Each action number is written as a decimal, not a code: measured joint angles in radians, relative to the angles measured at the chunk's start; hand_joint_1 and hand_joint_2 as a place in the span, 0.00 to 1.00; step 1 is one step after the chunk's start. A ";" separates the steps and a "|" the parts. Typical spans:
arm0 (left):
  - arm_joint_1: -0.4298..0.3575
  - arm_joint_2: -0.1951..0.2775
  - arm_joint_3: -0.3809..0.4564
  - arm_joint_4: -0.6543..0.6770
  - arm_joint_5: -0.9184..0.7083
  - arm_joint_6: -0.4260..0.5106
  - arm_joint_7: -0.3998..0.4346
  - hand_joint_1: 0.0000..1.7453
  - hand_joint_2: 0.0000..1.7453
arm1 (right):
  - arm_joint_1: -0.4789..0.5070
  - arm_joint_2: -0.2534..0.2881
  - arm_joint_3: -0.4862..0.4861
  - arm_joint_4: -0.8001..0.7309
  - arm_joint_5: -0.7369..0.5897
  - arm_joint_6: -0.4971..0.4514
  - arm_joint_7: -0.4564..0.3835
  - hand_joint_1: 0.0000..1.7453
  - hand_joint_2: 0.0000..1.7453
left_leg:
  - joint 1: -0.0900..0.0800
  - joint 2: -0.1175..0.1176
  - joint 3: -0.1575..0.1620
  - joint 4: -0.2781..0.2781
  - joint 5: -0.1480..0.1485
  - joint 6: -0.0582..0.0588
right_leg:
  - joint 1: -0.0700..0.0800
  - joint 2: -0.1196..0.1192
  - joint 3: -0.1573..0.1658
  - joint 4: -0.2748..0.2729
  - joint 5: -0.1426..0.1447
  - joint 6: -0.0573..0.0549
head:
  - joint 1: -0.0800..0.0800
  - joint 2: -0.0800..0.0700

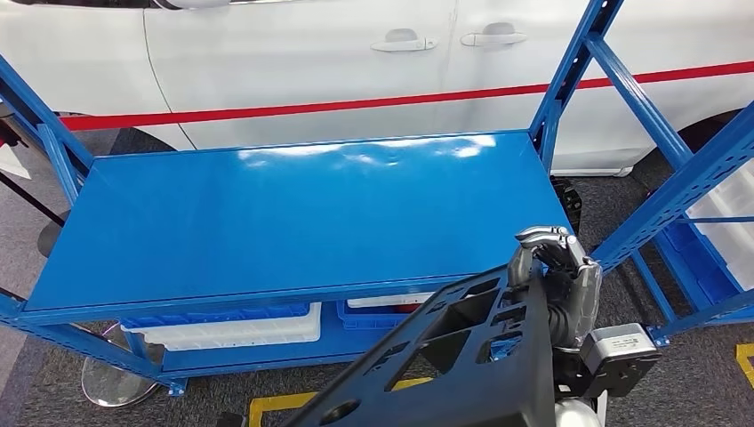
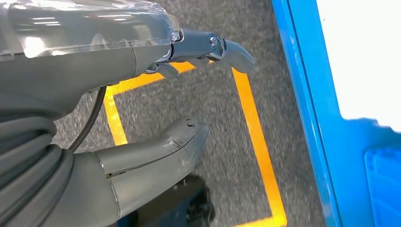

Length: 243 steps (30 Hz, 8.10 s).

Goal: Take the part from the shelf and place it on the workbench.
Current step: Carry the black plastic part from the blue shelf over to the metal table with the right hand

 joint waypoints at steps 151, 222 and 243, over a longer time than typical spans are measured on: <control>-0.005 0.099 0.114 -0.002 0.007 -0.050 0.160 0.00 1.00 | 0.012 0.119 0.111 0.267 0.146 0.106 0.143 1.00 1.00 | -0.010 0.004 0.003 -0.003 -0.003 0.027 | 0.004 -0.004 -0.072 0.185 -0.032 0.000 | 0.009 0.000; 0.007 0.172 0.114 -0.013 -0.061 -0.083 0.268 0.00 1.00 | -0.003 0.148 0.165 0.352 0.058 0.127 0.118 1.00 1.00 | 0.013 0.007 -0.070 0.131 -0.109 -0.041 | 0.011 -0.010 -0.005 -0.021 0.036 -0.060 | 0.001 0.000; 0.008 0.187 0.108 -0.014 -0.083 -0.111 0.280 0.00 1.00 | 0.068 0.140 0.126 0.341 0.092 0.075 0.100 1.00 1.00 | 0.010 0.016 0.005 -0.008 -0.002 0.001 | 0.003 -0.003 -0.074 0.208 -0.017 0.001 | 0.009 0.000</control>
